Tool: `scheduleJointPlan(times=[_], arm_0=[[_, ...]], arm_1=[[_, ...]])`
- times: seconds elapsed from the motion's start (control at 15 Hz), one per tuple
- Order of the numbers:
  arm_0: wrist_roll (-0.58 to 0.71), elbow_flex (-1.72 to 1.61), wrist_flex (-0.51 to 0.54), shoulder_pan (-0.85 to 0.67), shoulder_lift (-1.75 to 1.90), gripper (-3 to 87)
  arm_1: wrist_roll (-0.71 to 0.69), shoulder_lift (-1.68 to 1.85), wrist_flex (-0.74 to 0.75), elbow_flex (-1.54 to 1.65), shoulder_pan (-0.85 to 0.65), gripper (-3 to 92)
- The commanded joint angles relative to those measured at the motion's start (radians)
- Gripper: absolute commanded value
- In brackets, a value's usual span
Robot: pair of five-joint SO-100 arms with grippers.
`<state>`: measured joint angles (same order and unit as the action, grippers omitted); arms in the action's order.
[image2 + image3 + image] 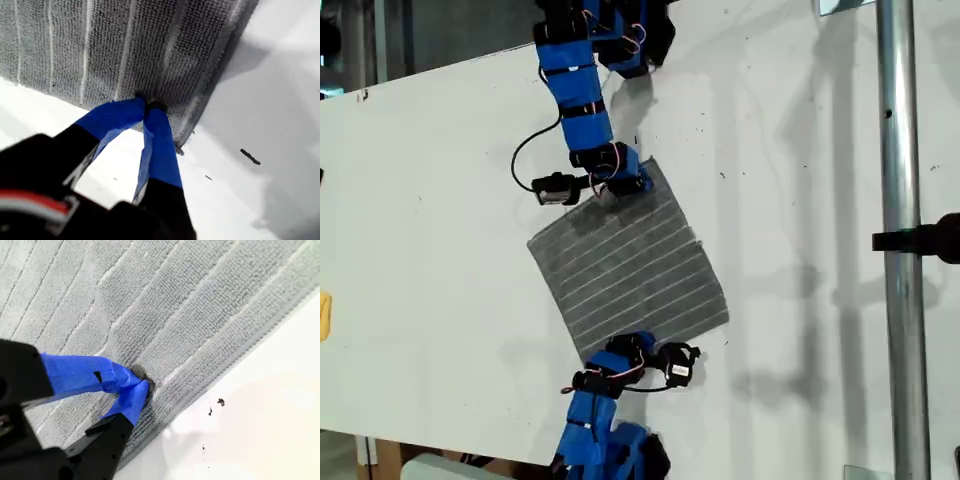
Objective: Grasp corners of a towel and fold twice.
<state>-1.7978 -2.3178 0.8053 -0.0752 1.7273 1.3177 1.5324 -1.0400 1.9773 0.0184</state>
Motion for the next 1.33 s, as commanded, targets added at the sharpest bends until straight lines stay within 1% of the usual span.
scheduleJointPlan(times=[0.0, 0.13, 0.2, 0.4, 0.53, 0.67, 0.8, 1.0, 1.13, 1.27], arm_0=[[0.015, -0.015, 0.011, -0.04, 0.031, -2.9], [0.014, -0.008, 0.025, -0.023, 0.064, -2.9], [0.005, 0.028, 0.072, 0.003, 0.091, -2.9], [-0.043, 0.273, 0.379, 0.092, 0.169, -2.9], [-0.051, 0.416, 0.531, 0.132, 0.268, -2.9], [0.008, 0.552, 0.66, 0.123, 0.356, -2.9], [0.087, 0.724, 0.784, 0.101, 0.35, -2.9], [0.143, 0.868, 0.833, 0.117, 0.348, -2.9], [0.138, 0.862, 0.844, 0.124, 0.354, -2.9], [0.132, 0.853, 0.839, 0.129, 0.353, -2.9]], arm_1=[[0.025, -0.038, 0.017, -0.11, 0.04, -0.3], [0.034, -0.071, -0.002, -0.158, 0.057, -0.3], [0.026, -0.051, -0.06, -0.187, 0.049, -0.3], [-0.026, 0.1, -0.331, -0.322, 0.017, -0.3], [-0.084, 0.196, -0.488, -0.451, -0.015, -0.3], [-0.164, 0.282, -0.575, -0.578, -0.072, -0.3], [-0.222, 0.333, -0.646, -0.692, -0.126, -0.3], [-0.25, 0.356, -0.735, -0.799, -0.137, -0.3], [-0.25, 0.382, -0.744, -0.785, -0.13, -0.3], [-0.293, 0.388, -0.752, -0.784, -0.12, -0.3]])
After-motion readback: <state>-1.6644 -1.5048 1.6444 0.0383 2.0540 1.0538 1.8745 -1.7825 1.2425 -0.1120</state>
